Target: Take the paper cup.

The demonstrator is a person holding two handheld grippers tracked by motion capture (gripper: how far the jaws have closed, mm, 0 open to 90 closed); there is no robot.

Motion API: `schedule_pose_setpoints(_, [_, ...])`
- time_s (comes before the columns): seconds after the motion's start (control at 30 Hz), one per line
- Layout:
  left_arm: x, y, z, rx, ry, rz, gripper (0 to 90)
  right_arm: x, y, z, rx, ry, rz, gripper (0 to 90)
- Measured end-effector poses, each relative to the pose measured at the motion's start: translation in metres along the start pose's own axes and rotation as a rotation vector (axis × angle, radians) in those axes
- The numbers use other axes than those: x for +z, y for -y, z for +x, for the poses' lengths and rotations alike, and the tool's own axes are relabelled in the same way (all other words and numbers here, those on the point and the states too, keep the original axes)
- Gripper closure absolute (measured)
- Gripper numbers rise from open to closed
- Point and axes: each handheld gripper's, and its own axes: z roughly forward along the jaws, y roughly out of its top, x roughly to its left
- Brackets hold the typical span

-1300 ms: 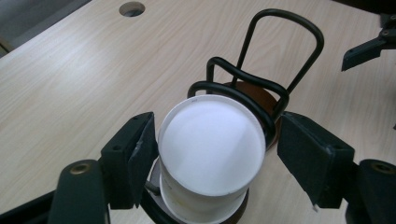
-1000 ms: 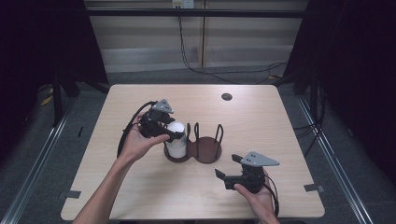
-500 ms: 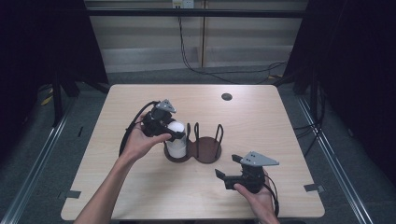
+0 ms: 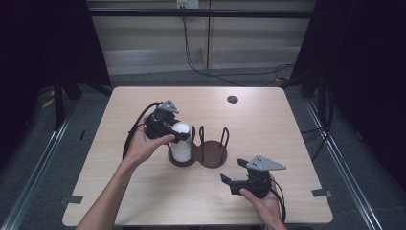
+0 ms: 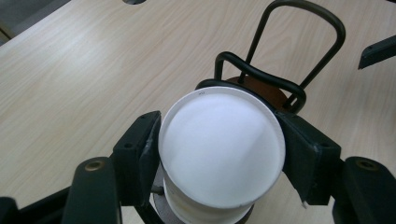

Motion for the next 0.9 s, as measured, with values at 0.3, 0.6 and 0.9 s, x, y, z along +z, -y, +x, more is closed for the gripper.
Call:
schedule_pose_setpoints(0.3, [-0.006, 0.0, 0.001, -0.014, 0.001, -0.039, 35.2, 0.0, 0.0, 0.0, -0.001, 0.0, 0.0, 14.0])
schedule_pose_setpoints(0.6, [-0.015, 0.0, 0.002, -0.027, 0.004, -0.085, 35.8, 0.001, 0.0, 0.0, 0.004, 0.001, -0.002, 14.0])
schedule_pose_setpoints(0.9, [-0.021, 0.0, 0.002, -0.043, 0.002, -0.123, 36.1, 0.001, 0.0, 0.001, 0.002, -0.003, -0.002, 14.0])
